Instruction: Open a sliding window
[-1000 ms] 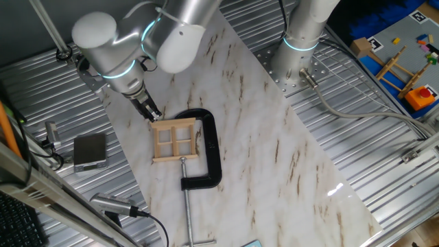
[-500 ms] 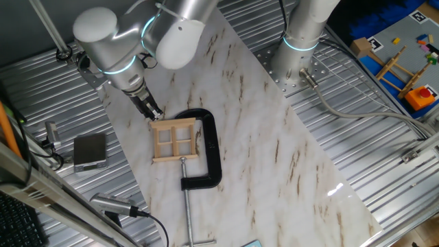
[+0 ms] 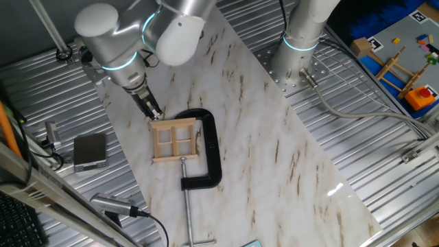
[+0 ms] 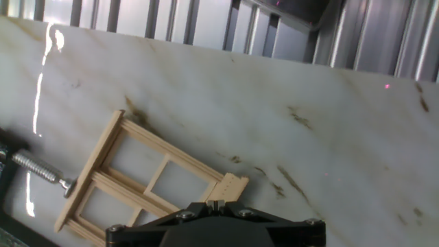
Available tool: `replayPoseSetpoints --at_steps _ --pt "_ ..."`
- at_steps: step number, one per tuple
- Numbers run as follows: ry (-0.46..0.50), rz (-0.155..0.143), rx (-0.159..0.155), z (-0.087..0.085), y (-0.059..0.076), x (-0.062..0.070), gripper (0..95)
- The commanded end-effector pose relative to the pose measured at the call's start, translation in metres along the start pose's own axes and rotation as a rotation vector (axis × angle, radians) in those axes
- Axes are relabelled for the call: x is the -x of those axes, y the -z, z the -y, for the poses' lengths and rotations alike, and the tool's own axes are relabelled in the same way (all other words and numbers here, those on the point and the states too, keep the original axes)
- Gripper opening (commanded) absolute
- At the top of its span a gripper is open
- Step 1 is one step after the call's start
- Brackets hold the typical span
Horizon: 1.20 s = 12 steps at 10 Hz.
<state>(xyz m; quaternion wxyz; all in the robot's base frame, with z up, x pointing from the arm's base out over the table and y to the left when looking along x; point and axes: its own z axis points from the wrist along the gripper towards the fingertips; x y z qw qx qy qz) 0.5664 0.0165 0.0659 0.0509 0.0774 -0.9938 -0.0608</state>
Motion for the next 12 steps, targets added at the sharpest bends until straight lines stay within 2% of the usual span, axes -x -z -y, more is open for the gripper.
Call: replayPoseSetpoints --at_steps 1,6,12 --pt "-0.016 0.016 0.007 -0.004 -0.006 -0.004 0.0" --pt "-0.044 0.060 0.009 -0.022 -0.015 0.003 0.0" --pt "-0.057 0.079 0.004 -0.037 -0.025 0.016 0.0"
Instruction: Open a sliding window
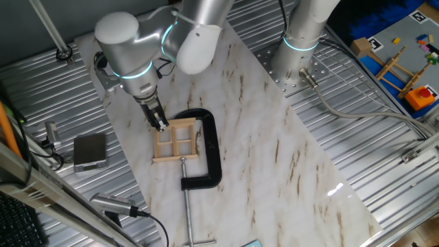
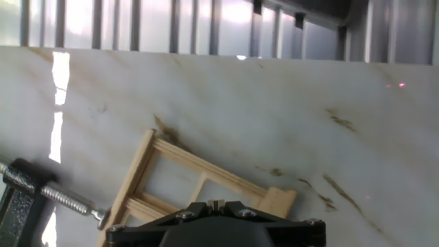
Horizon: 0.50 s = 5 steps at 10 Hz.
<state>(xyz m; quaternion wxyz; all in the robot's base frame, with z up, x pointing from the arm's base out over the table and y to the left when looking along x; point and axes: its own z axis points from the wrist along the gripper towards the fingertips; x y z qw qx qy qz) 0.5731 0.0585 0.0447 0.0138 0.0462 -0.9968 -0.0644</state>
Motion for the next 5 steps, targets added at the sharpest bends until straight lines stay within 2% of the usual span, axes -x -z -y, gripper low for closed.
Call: replayPoseSetpoints --at_steps 1,4,5 --pt "-0.001 0.001 -0.002 -0.0030 -0.0030 0.0036 0.0" --pt "-0.003 0.003 -0.002 -0.0088 -0.0075 0.0075 0.0" --pt "-0.002 0.003 -0.001 -0.0106 -0.0088 0.0085 19.0"
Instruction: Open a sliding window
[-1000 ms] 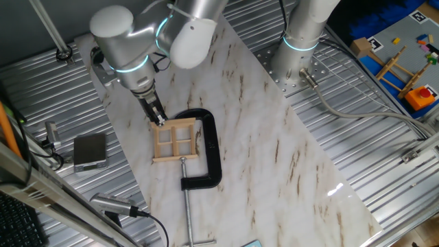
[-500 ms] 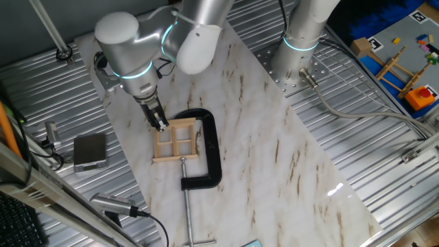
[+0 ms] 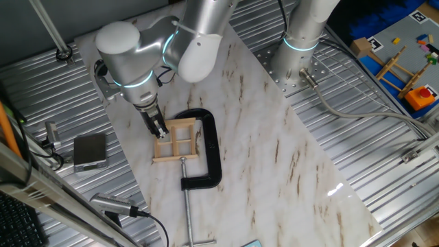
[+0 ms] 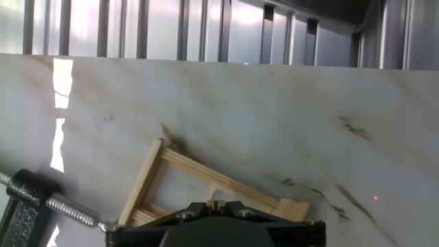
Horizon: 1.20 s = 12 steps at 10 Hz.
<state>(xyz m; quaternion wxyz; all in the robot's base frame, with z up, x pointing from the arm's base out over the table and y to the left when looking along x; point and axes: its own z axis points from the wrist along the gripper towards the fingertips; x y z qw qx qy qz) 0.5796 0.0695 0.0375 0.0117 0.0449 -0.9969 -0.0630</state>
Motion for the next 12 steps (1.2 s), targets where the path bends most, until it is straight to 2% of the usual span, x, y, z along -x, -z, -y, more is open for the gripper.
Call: replayPoseSetpoints --at_steps 1,6,7,12 --pt "0.000 -0.002 0.001 -0.0028 -0.0022 0.0010 19.0" --pt "-0.006 0.001 0.010 -0.0064 -0.0056 -0.0039 19.0" --pt "-0.021 -0.005 0.010 -0.0079 -0.0072 -0.0050 38.0" --pt "-0.109 0.002 0.007 -0.0119 -0.0101 -0.0030 38.0"
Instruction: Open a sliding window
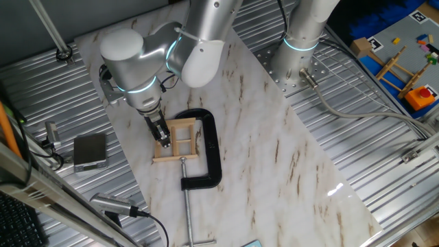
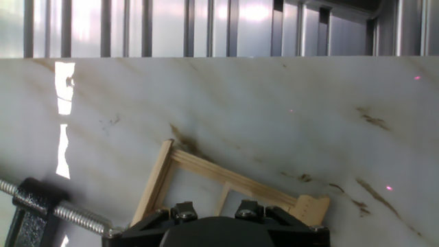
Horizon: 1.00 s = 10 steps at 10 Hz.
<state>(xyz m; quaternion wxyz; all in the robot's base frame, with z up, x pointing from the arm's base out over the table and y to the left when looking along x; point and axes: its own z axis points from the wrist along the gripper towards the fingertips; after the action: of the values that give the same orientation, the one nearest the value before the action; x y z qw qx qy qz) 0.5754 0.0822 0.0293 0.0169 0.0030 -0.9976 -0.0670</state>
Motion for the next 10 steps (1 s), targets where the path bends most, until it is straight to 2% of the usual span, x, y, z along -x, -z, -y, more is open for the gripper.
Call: replayPoseSetpoints --at_steps 1,5,10 --pt "-0.061 0.013 0.000 -0.0006 -0.0007 0.0004 38.0" --pt "-0.109 0.013 0.000 -0.0053 -0.0047 0.0030 38.0" --pt "-0.099 0.010 0.001 -0.0078 -0.0068 0.0043 38.0"
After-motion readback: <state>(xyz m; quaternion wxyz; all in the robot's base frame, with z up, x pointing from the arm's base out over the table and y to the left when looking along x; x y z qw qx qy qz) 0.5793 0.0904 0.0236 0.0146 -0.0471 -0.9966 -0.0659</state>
